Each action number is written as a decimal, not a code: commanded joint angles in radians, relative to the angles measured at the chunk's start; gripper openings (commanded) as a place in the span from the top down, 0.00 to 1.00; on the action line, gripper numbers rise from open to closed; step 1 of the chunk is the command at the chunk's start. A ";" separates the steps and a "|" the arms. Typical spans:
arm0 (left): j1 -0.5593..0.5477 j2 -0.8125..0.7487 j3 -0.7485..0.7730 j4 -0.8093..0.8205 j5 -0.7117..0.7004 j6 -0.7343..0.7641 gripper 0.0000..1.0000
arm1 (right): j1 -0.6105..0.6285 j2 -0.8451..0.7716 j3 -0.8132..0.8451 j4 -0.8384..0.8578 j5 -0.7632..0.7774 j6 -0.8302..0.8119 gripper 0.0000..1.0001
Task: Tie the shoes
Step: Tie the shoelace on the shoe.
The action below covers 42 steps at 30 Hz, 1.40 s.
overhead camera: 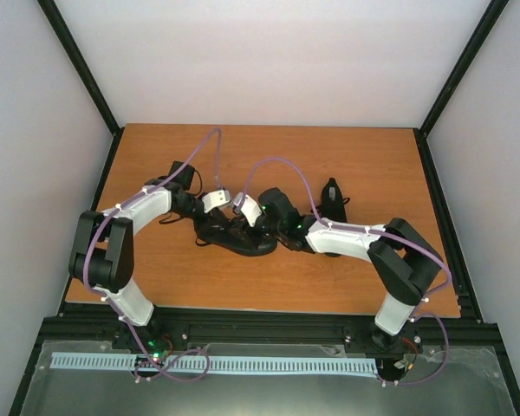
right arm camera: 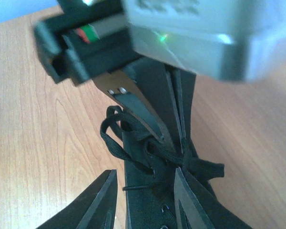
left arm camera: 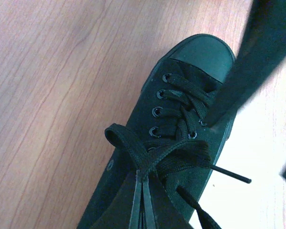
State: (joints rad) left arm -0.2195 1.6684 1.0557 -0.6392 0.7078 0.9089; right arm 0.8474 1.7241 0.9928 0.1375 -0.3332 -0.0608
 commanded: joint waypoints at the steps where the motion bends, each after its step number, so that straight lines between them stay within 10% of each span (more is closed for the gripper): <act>1: 0.005 0.016 0.041 -0.025 0.035 -0.002 0.98 | 0.060 -0.075 -0.042 0.122 0.124 -0.106 0.65; 17: 0.005 0.035 0.066 -0.052 0.038 0.009 0.97 | 0.272 -0.011 -0.113 0.239 0.628 -0.515 0.60; 42: 0.005 0.049 0.077 -0.079 0.057 0.036 0.98 | 0.274 0.124 -0.009 0.191 0.696 -0.630 0.76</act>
State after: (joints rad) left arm -0.2195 1.7008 1.0908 -0.7013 0.7311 0.9188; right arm 1.1168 1.8229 0.9554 0.3260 0.3309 -0.6601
